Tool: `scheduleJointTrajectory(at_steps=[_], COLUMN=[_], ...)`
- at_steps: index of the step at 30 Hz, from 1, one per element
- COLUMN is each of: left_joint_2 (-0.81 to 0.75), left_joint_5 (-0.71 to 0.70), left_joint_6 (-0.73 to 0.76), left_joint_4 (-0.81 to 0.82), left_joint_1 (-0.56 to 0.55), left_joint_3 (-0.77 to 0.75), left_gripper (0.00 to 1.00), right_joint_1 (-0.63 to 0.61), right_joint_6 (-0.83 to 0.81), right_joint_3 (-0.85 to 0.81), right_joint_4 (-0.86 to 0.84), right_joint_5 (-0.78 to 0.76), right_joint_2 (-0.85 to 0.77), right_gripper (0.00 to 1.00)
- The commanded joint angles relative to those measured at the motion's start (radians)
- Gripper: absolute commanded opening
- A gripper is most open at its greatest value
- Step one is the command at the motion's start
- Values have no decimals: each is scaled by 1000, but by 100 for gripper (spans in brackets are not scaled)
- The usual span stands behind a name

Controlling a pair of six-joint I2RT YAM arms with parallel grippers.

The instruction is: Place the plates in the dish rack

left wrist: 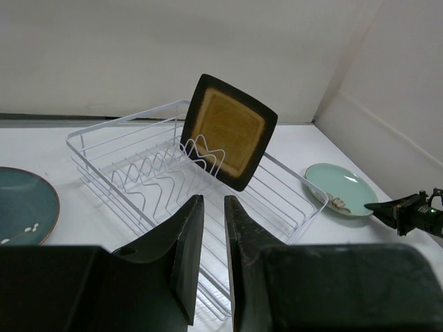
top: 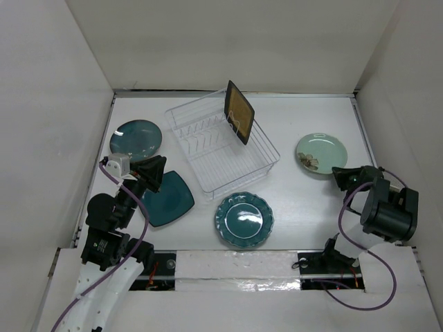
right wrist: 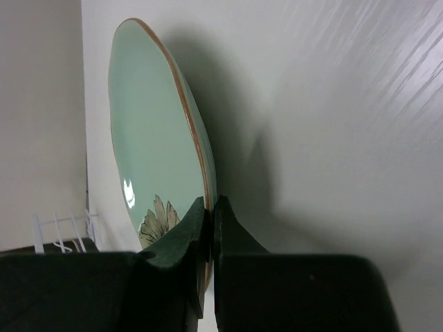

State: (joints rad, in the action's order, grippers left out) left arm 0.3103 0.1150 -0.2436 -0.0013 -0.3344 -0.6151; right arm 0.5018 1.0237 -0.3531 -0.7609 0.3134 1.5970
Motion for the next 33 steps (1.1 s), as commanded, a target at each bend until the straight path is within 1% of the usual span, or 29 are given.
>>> scheduleJointTrajectory(at_steps=[1, 3, 4, 7, 8, 9, 11, 14, 16, 18, 19, 20, 21, 22, 23, 24, 25, 27, 28, 29, 31, 33], left_joint_2=[7, 6, 4, 16, 21, 21, 21, 27, 26, 24, 26, 30, 32, 32, 26, 24, 24, 32, 30, 26, 18, 21], left_joint_5=[0, 0, -5, -5, 2, 3, 0, -2, -2, -5, -5, -6, -6, -6, -8, -9, -17, -15, -15, -14, -18, -26], left_joint_6=[9, 9, 10, 10, 9, 9, 9, 9, 9, 9, 10, 9, 9, 10, 10, 12, 12, 13, 15, 13, 15, 17], left_joint_4=[37, 37, 38, 40, 40, 40, 43, 41, 40, 44, 44, 41, 40, 38, 38, 40, 40, 37, 37, 35, 35, 35], left_joint_1=[-5, -5, -5, -5, -5, -5, -5, -5, -5, -5, -5, -5, -5, -5, -5, -5, -5, -5, -5, -5, -5, -5], left_joint_3=[-18, -18, -18, -18, -18, -17, -18, -18, -18, -20, -20, -20, -20, -18, -18, -18, -20, -20, -20, -20, -20, -20], left_gripper=[16, 16, 16, 16, 16, 16, 16, 16, 16, 16, 16, 16, 16, 16, 16, 16, 16, 16, 16, 16, 16, 16], right_joint_1=[-58, -86, -106, -120, -150, -164, -202, -255, -330, -393, -466, -505, -546, -630, -670, -707, -771, -825, -850, -899, -948, -1012], right_joint_6=[-5, -39, -48, -82, -108, -117, -145, -201, -234, -281, -303, -350, -375, -401, -459, -487, -537, -576, -596, -637, -678, -750], right_joint_3=[6, -6, -9, -38, -49, -66, -127, -236, -302, -410, -450, -537, -582, -621, -664, -766, -824, -929, -1020, -1071, -1202, -1285], right_joint_4=[-101, -71, -42, 43, 64, 87, 152, 234, 268, 290, 314, 333, 351, 368, 389, 414, 476, 520, 560, 590, 653, 699], right_joint_5=[-48, -80, -101, -152, -164, -180, -207, -250, -255, -255, -254, -255, -263, -272, -299, -309, -336, -344, -346, -365, -411, -506], right_joint_2=[-159, -224, -292, -400, -466, -494, -561, -621, -641, -629, -603, -585, -566, -527, -501, -471, -401, -332, -297, -225, -158, -67], right_gripper=[0, 0, 0, 0, 0, 0, 0, 0, 0, 0, 0, 0, 0, 0, 0, 0, 0, 0, 0, 0, 0, 0])
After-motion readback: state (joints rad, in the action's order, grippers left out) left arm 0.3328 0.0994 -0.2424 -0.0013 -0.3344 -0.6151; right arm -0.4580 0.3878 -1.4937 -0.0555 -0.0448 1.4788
